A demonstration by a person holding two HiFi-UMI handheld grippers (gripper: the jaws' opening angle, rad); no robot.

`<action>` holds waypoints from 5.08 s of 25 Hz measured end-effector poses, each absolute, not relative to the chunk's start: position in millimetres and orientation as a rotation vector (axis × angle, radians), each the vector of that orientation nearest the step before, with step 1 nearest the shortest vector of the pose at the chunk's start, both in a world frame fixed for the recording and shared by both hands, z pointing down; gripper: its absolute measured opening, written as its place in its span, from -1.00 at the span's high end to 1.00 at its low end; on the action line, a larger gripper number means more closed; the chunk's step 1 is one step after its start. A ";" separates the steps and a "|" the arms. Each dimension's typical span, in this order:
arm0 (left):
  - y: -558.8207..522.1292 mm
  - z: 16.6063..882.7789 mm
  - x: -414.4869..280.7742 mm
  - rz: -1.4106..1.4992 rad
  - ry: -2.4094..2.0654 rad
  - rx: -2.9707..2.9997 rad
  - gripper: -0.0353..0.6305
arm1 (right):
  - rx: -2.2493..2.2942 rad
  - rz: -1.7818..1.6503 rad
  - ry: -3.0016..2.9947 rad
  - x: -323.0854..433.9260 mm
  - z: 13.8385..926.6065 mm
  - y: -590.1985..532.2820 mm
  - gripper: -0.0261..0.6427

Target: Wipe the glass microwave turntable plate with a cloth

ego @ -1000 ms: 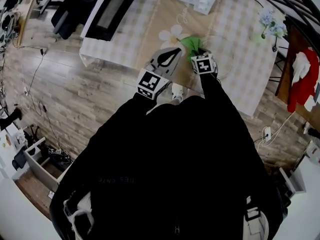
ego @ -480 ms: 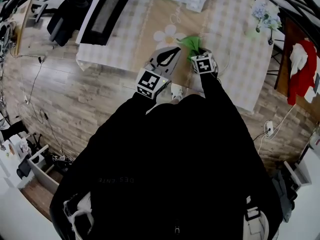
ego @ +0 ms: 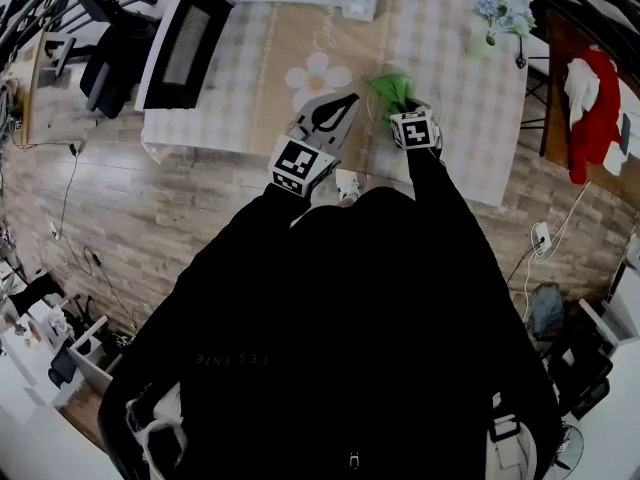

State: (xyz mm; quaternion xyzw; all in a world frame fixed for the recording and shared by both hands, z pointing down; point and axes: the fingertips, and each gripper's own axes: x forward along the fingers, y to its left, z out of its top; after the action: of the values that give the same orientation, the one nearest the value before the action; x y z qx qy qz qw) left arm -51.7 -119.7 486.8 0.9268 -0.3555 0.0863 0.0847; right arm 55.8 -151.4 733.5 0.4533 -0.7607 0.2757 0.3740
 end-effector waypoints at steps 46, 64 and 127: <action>-102.9 488.7 -54.5 0.215 -1.032 2.783 0.83 | 1.316 0.795 -1.975 63.6 699.5 -120.6 0.60; -84.4 494.7 -106.0 0.235 -1.151 2.725 0.83 | 1.056 0.703 -1.983 -27.1 732.7 -100.0 0.59; -72.7 442.7 1.8 0.205 -0.777 2.925 0.83 | 1.639 0.526 -2.430 136.9 502.4 -53.7 0.60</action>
State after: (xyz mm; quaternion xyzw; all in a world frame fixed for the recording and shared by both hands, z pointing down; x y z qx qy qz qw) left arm 1.8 -72.7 442.7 0.9629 -0.2558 0.0673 0.0541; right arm 136.9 -53.7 502.4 0.5485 -0.8133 0.1761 0.0820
